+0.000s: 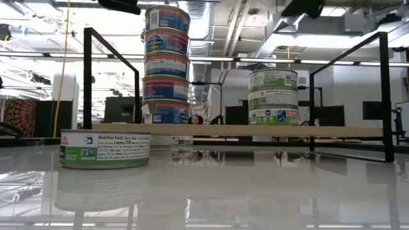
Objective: Stack canned seafood by type on shelf
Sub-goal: Stack the blue tuna can on top of the blue tuna can on the shelf
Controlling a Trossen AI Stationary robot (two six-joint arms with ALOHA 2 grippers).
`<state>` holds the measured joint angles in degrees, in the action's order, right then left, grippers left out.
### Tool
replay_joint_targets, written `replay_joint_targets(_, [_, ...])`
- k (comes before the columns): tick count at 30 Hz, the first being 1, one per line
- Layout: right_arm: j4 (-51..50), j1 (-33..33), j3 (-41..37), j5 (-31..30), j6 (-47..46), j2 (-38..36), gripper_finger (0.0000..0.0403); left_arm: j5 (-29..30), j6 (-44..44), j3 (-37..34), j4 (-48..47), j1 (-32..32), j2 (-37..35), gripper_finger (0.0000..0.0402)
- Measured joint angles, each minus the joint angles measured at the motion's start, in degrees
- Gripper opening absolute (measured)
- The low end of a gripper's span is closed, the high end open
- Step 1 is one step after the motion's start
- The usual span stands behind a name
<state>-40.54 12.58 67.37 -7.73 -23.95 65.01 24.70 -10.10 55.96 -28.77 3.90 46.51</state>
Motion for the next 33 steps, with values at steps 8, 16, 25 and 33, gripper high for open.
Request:
replay_joint_targets(8, [10.0,17.1,-2.6,-1.5,-2.2,5.2,0.0345,1.6,2.6,0.0,-0.1,0.0,0.0,0.0302])
replay_joint_targets(16, [8.4,26.7,-2.7,0.6,-20.3,19.2,0.0345,2.8,3.3,0.0,-0.1,0.0,0.0,0.0302])
replay_joint_targets(25, [-6.8,33.8,5.2,3.4,-41.6,29.8,0.0328,2.9,2.4,0.0,-1.6,0.0,0.0,0.0302])
replay_joint_targets(33, [-29.7,39.5,10.7,-1.2,-59.0,34.0,0.0301,3.0,0.0,0.0,-2.7,0.0,0.0,0.0302])
